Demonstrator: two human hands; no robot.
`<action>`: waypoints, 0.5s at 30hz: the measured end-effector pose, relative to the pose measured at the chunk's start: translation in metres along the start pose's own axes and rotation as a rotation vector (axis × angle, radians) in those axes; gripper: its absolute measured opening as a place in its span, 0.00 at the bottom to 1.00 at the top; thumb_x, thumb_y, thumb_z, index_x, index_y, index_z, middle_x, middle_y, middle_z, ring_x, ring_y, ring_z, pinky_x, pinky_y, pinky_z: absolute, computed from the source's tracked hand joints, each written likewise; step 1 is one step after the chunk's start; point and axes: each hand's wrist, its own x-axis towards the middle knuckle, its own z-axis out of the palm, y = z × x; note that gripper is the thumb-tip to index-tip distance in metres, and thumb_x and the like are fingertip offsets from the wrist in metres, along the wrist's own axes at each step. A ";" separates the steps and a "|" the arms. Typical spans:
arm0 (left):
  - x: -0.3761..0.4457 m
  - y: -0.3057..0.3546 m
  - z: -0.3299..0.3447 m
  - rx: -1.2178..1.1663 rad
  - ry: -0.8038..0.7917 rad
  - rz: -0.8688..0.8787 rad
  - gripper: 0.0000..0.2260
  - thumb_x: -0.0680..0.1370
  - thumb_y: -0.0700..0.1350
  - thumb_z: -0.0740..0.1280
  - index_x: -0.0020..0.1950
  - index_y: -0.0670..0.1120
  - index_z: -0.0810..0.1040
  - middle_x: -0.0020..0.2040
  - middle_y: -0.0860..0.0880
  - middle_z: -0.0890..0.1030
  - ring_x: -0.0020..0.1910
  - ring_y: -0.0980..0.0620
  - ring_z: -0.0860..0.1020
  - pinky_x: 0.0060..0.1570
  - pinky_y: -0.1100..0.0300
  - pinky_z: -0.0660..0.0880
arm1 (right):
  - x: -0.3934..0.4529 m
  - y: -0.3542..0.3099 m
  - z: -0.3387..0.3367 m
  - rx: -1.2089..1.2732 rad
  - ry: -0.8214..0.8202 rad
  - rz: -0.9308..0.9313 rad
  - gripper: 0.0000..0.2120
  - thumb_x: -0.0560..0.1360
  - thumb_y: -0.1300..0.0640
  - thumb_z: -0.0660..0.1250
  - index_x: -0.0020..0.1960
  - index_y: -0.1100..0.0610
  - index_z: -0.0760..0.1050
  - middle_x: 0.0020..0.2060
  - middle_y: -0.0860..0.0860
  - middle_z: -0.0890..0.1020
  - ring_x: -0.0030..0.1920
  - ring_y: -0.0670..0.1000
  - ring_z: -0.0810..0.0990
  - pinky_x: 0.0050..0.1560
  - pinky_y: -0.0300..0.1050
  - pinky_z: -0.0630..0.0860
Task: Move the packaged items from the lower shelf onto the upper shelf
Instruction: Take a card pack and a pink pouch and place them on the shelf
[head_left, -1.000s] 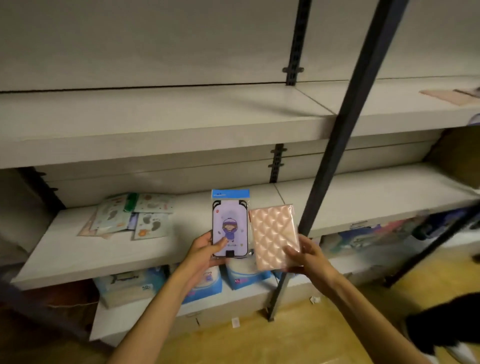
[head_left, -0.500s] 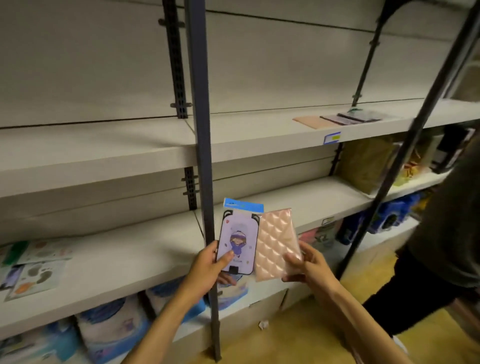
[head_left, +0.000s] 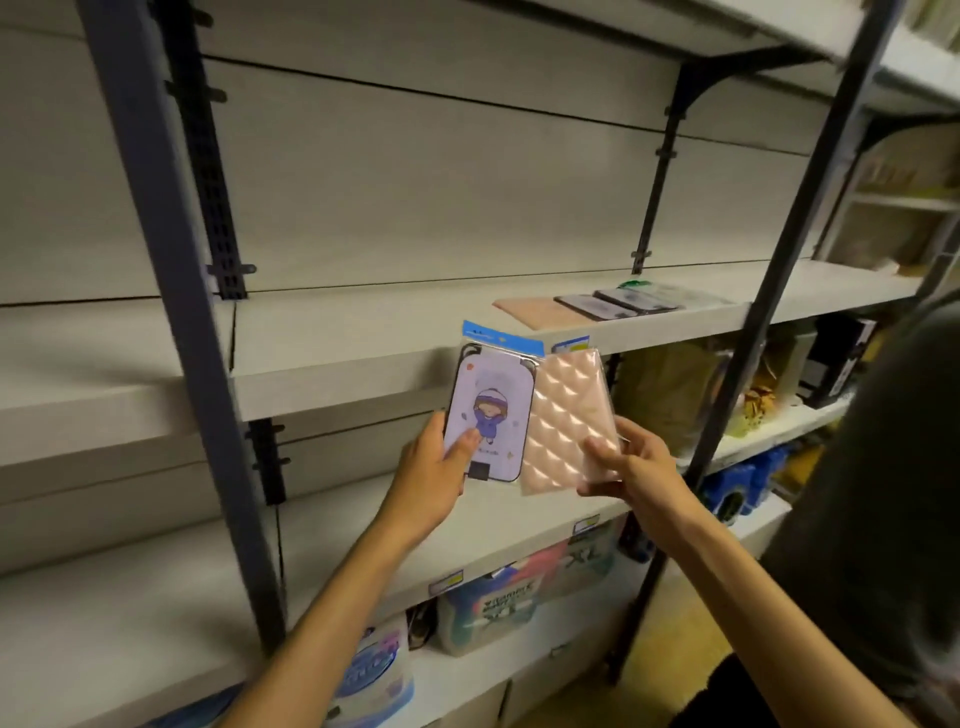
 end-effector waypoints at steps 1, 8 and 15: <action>0.014 0.006 0.008 -0.001 0.016 0.015 0.04 0.82 0.48 0.63 0.54 0.49 0.76 0.39 0.54 0.78 0.28 0.56 0.71 0.30 0.60 0.69 | 0.016 -0.009 -0.008 -0.018 -0.007 -0.019 0.13 0.77 0.62 0.68 0.61 0.59 0.77 0.51 0.59 0.83 0.46 0.58 0.83 0.40 0.53 0.84; 0.108 0.060 0.057 -0.058 0.004 -0.058 0.08 0.84 0.45 0.60 0.58 0.44 0.74 0.41 0.46 0.78 0.28 0.53 0.71 0.32 0.62 0.71 | 0.109 -0.056 -0.051 0.024 0.002 -0.084 0.11 0.76 0.61 0.69 0.58 0.61 0.78 0.47 0.57 0.84 0.44 0.56 0.83 0.37 0.47 0.80; 0.187 0.111 0.092 -0.163 0.024 -0.170 0.08 0.82 0.41 0.63 0.58 0.43 0.79 0.41 0.50 0.83 0.26 0.57 0.76 0.26 0.63 0.63 | 0.181 -0.089 -0.096 0.037 0.093 -0.100 0.06 0.78 0.61 0.67 0.55 0.56 0.77 0.48 0.54 0.83 0.44 0.52 0.82 0.34 0.42 0.81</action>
